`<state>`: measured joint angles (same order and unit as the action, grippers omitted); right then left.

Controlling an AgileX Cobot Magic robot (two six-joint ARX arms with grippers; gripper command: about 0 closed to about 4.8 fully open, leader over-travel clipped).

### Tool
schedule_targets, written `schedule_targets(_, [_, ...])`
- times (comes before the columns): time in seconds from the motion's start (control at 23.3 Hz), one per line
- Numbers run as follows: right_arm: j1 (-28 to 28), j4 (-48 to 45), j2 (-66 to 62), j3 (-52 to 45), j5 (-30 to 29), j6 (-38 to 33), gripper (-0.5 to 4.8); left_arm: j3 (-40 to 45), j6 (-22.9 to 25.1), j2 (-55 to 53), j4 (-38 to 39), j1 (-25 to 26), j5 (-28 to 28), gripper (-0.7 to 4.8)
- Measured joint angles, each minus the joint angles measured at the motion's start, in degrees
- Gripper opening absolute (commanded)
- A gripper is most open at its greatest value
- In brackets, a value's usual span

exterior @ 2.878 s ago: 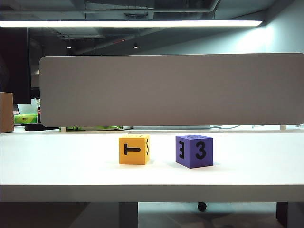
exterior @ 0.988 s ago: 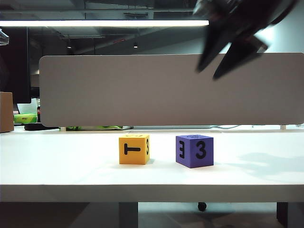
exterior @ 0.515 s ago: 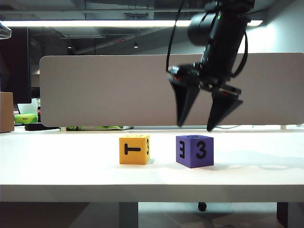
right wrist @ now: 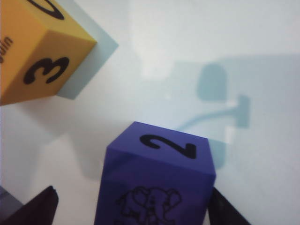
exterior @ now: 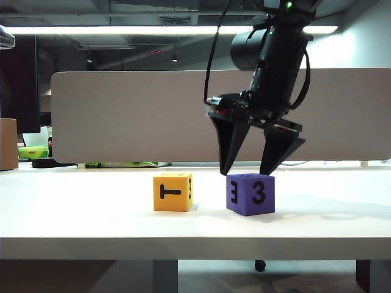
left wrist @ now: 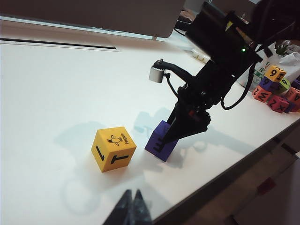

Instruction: Stack the letter block on the right onto the letter block on the left.

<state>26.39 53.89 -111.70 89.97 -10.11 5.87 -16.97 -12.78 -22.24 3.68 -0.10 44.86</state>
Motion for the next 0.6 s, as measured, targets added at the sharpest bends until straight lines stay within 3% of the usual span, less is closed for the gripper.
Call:
schedule_targets(0.17, [0.7, 0.2, -2.2, 0.0, 2.5, 0.0, 4.18, 0.0, -0.1, 0.2, 0.0, 0.0, 0.0, -0.05])
schedule_targets(0.21, [0.7, 0.0, -2.5, 0.0, 2.7, 0.0, 3.89, 0.0, -0.1, 0.2, 0.0, 0.0, 0.0, -0.05])
schedule_targets(0.26, [0.8, 0.0, -2.7, 0.0, 2.8, 0.0, 3.26, 0.0, -0.1, 0.2, 0.0, 0.0, 0.0, -0.05])
schedule_targets(0.39, [0.7, 0.0, -3.0, 0.0, 3.5, 0.0, 2.61, 0.0, -0.1, 0.2, 0.0, 0.0, 0.1, -0.05])
schedule_targets(0.6, [0.7, -0.4, -3.0, 0.0, 3.9, 0.0, 2.47, 0.0, -0.1, 0.3, 0.1, 0.0, 1.5, -0.05])
